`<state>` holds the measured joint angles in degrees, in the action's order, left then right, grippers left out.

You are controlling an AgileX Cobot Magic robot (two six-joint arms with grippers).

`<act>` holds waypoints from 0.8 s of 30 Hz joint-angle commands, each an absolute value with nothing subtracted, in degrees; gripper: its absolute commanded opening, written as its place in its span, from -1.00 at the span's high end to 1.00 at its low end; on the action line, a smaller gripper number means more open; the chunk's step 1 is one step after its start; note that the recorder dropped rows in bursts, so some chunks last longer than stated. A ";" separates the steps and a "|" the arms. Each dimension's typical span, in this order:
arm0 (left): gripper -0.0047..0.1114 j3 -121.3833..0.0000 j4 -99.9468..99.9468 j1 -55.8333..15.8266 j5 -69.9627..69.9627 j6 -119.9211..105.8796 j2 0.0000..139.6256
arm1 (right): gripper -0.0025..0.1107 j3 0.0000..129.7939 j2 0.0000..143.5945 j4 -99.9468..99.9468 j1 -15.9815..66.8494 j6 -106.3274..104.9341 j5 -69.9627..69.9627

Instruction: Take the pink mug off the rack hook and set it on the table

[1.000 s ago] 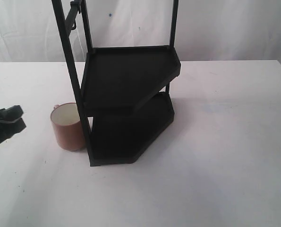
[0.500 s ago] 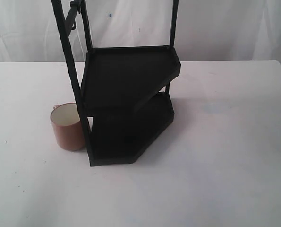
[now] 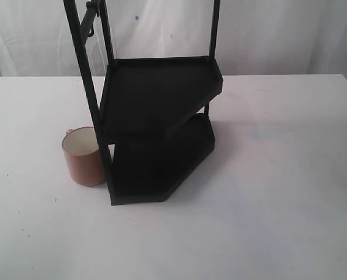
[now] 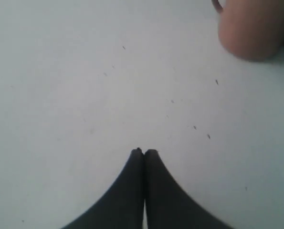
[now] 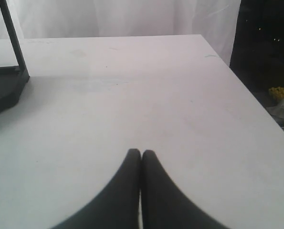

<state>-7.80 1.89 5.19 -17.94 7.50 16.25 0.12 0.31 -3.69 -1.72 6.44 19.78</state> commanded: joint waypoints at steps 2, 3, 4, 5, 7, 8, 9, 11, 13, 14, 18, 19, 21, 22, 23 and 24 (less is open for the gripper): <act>0.92 -5.52 0.54 12.34 -17.77 3.22 0.00 | 0.96 0.00 0.00 -3.98 -1.99 6.21 19.58; 0.92 -4.75 0.41 12.34 -16.81 1.07 0.00 | 0.96 0.00 0.00 -3.98 -1.99 6.24 19.71; 0.92 -4.44 0.00 12.05 -16.80 0.00 0.00 | 0.96 0.00 0.00 -3.98 -1.99 6.24 19.71; 0.92 -4.15 0.00 11.75 -17.05 -1.15 0.00 | 0.96 0.00 0.00 -3.98 -1.99 6.24 19.71; 0.92 -2.91 0.71 11.18 -18.44 -1.29 0.00 | 0.96 0.00 0.00 -3.98 -1.99 6.24 19.71; 0.92 -1.90 0.71 10.84 -19.95 -1.17 0.00 | 0.96 0.00 0.00 -3.98 -1.99 6.24 19.71; 0.92 -1.02 0.00 10.36 -21.72 -1.06 0.00 | 0.96 0.00 0.00 -3.98 -1.99 6.24 19.71; 0.92 0.00 0.00 9.66 -19.64 -2.94 0.00 | 0.96 0.00 0.00 -3.98 -1.99 6.24 19.71; 0.92 0.00 -0.60 9.37 -19.80 -3.71 0.00 | 0.96 0.00 0.00 -3.98 -1.99 6.24 19.71; 0.92 0.00 -0.60 9.37 -19.80 -3.71 0.00 | 0.96 0.00 0.00 -3.98 -1.99 6.24 19.71; 0.92 0.00 -0.60 9.37 -19.80 -3.71 0.00 | 0.96 0.00 0.00 -3.98 -1.99 6.24 19.71; 0.92 0.00 -0.60 9.37 -19.80 -3.71 0.00 | 0.96 0.00 0.00 -3.98 -1.99 6.24 19.71; 0.92 0.00 -0.60 9.37 -19.80 -3.71 0.00 | 0.96 0.00 0.00 -3.98 -1.99 6.24 19.71; 0.92 0.00 -0.60 9.37 -19.80 -3.71 0.00 | 0.96 0.00 0.00 -3.98 -1.99 6.24 19.71; 0.92 0.00 -0.60 9.37 -19.80 -3.71 0.00 | 0.96 0.00 0.00 -3.98 -1.99 6.24 19.71; 0.92 0.00 -0.60 9.37 -19.80 -3.71 0.00 | 0.96 0.00 0.00 -3.98 -1.99 6.24 19.71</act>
